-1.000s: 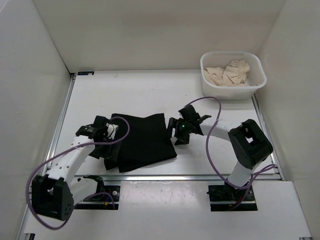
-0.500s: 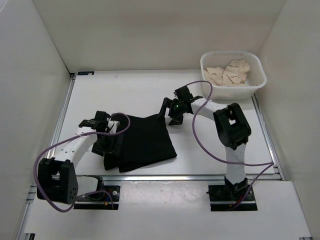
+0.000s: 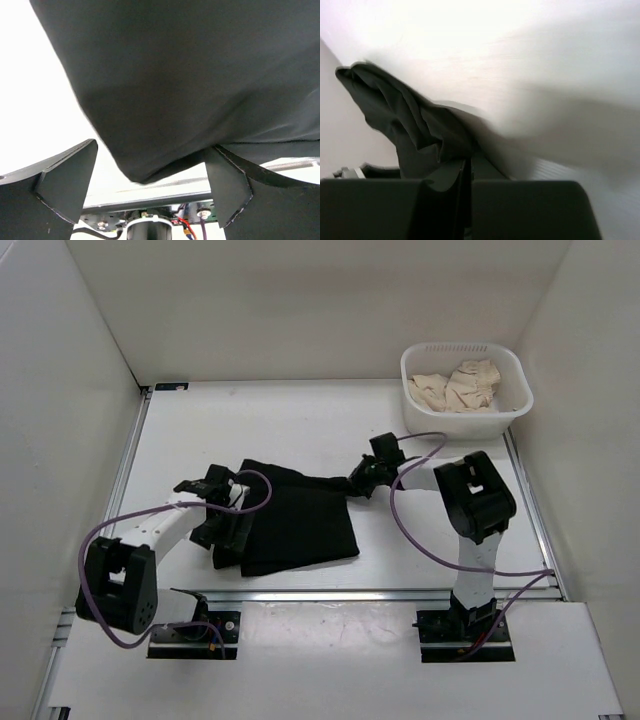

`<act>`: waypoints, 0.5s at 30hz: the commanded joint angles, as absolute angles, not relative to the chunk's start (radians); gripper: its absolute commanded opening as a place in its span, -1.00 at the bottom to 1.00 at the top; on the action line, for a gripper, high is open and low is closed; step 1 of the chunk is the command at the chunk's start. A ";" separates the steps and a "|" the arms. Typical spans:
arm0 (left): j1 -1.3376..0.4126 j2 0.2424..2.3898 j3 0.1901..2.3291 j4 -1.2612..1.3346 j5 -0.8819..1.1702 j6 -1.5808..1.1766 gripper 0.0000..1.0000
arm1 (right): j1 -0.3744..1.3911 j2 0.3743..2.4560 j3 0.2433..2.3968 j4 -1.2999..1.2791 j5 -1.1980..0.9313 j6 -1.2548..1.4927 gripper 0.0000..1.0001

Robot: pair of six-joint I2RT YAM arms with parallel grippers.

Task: Fold and stack the trousers
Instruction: Fold the trousers

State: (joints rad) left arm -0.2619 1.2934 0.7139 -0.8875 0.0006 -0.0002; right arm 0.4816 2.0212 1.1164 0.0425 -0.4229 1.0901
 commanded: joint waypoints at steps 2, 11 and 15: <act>-0.281 1.368 0.804 -0.819 0.026 0.000 0.96 | 0.425 1.940 1.063 0.176 -0.180 1.215 -1.00; -0.281 1.462 0.930 -0.810 0.100 0.000 0.98 | 0.385 2.010 1.227 0.015 -0.176 1.028 -0.90; -0.281 1.447 0.939 -0.828 0.081 0.000 1.00 | 0.374 1.968 1.236 -0.024 -0.176 0.932 0.50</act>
